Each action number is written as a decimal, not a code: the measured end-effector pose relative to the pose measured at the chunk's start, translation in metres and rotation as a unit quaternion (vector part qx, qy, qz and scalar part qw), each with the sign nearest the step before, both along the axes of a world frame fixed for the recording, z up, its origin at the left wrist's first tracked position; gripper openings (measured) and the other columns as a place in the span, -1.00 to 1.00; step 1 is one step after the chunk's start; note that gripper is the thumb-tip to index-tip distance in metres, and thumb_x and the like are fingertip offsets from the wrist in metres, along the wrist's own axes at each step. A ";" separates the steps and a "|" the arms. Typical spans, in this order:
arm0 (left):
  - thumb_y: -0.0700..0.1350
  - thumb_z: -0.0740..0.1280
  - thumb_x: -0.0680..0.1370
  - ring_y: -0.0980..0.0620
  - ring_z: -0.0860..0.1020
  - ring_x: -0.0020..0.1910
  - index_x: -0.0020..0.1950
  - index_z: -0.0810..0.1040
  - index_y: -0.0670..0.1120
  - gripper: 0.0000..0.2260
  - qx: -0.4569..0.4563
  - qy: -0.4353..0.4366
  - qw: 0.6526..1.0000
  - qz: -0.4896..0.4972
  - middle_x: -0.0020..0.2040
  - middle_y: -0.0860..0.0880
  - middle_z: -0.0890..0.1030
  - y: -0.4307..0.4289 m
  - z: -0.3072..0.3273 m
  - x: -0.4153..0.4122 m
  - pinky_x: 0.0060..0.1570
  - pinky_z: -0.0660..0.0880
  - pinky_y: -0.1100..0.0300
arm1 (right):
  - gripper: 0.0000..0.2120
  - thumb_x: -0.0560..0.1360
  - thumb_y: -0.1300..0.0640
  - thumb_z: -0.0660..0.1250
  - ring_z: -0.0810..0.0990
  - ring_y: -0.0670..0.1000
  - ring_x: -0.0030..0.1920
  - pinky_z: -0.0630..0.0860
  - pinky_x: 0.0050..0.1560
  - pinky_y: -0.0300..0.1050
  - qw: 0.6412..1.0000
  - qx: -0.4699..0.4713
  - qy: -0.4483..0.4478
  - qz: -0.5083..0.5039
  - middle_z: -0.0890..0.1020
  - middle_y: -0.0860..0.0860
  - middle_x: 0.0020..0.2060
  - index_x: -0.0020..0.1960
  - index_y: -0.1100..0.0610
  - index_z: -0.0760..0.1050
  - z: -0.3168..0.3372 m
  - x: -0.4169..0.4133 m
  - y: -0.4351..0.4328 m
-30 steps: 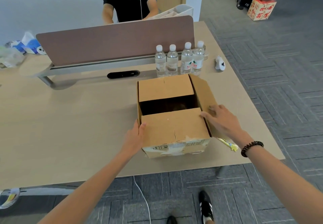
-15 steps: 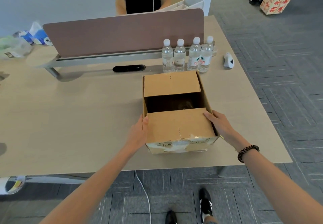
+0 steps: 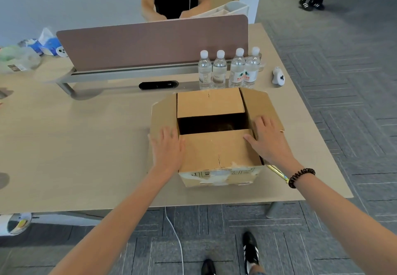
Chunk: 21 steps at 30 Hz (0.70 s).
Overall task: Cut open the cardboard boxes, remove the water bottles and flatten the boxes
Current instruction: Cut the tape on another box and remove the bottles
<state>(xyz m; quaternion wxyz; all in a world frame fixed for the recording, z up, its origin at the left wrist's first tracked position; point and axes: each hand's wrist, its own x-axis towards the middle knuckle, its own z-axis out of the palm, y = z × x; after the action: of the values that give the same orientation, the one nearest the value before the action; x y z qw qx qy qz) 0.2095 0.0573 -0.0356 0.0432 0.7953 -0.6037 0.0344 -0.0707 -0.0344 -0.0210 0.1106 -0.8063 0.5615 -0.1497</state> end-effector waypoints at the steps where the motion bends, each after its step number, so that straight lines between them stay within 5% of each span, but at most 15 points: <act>1: -0.03 0.12 0.65 -0.17 0.42 0.28 0.37 0.41 -0.18 -0.64 -0.015 0.029 0.998 -0.048 0.32 -0.19 0.45 -0.004 0.002 0.001 0.32 0.30 -0.18 | -0.57 0.58 -0.05 0.25 0.35 0.06 0.32 0.31 0.31 -0.02 1.000 0.004 -0.004 0.029 0.44 0.02 0.30 0.36 0.15 0.36 0.002 0.004 -0.001; 4: -0.07 0.13 0.67 -0.04 0.32 0.44 0.45 0.36 -0.12 -0.64 0.000 0.126 0.982 -0.139 0.44 -0.09 0.40 -0.013 0.002 0.003 0.48 0.11 -0.02 | -0.62 0.61 -0.04 0.19 0.38 0.02 0.37 0.22 0.43 -0.03 0.995 0.056 0.017 0.078 0.50 -0.02 0.32 0.38 0.07 0.39 0.004 0.012 -0.005; 8: -0.05 0.10 0.68 0.03 0.42 0.33 0.38 0.43 -0.06 -0.70 0.035 0.200 0.971 -0.124 0.28 0.00 0.52 -0.019 0.006 0.003 0.50 -0.11 -0.01 | -0.70 0.62 0.04 0.23 0.45 0.04 0.32 0.27 0.41 0.00 0.992 0.099 -0.013 0.083 0.54 0.00 0.29 0.33 0.07 0.45 0.008 0.012 -0.008; 11: -0.08 0.17 0.65 0.06 0.50 0.18 0.23 0.53 -0.04 -0.78 -0.006 0.278 0.953 -0.120 0.15 0.04 0.58 -0.022 0.015 0.005 0.43 0.19 0.02 | -0.73 0.59 0.08 0.28 0.48 0.01 0.28 0.39 0.29 -0.04 0.985 0.134 -0.075 0.078 0.56 -0.04 0.26 0.28 0.05 0.50 0.018 0.008 -0.011; 13: -0.11 0.22 0.64 0.13 0.53 0.04 0.13 0.57 -0.04 -0.84 -0.017 0.350 0.929 -0.119 0.05 0.05 0.60 -0.023 0.027 0.009 0.17 0.41 0.13 | -0.81 0.58 0.06 0.30 0.53 -0.04 0.19 0.45 0.19 -0.08 0.975 0.156 -0.139 0.075 0.61 -0.08 0.15 0.18 0.01 0.56 0.030 0.005 -0.012; 17: -0.05 0.15 0.69 0.11 0.56 0.03 0.17 0.61 -0.09 -0.74 0.057 0.476 0.872 -0.100 0.07 0.00 0.64 -0.020 0.066 0.020 0.04 0.45 0.20 | -0.82 0.57 -0.03 0.31 0.60 -0.13 -0.01 0.45 0.09 -0.11 0.942 0.211 -0.246 0.089 0.69 -0.13 -0.09 -0.04 0.02 0.66 0.066 -0.005 -0.008; 21: 0.12 0.05 0.69 0.09 0.59 0.04 0.27 0.58 0.01 -0.62 0.181 0.538 0.820 -0.067 0.03 -0.04 0.65 -0.007 0.090 0.030 -0.02 0.48 0.23 | -0.67 0.57 -0.16 0.23 0.65 0.03 -0.03 0.46 0.09 0.01 0.917 0.275 -0.271 0.105 0.72 -0.08 -0.10 -0.05 -0.01 0.70 0.090 -0.015 0.006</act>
<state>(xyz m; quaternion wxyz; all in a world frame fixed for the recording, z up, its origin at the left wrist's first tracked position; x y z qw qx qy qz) 0.2395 0.0501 0.0543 0.2185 0.6381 -0.5316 -0.5123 -0.0856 -0.0279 0.0693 0.4904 -0.7272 0.4413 -0.1895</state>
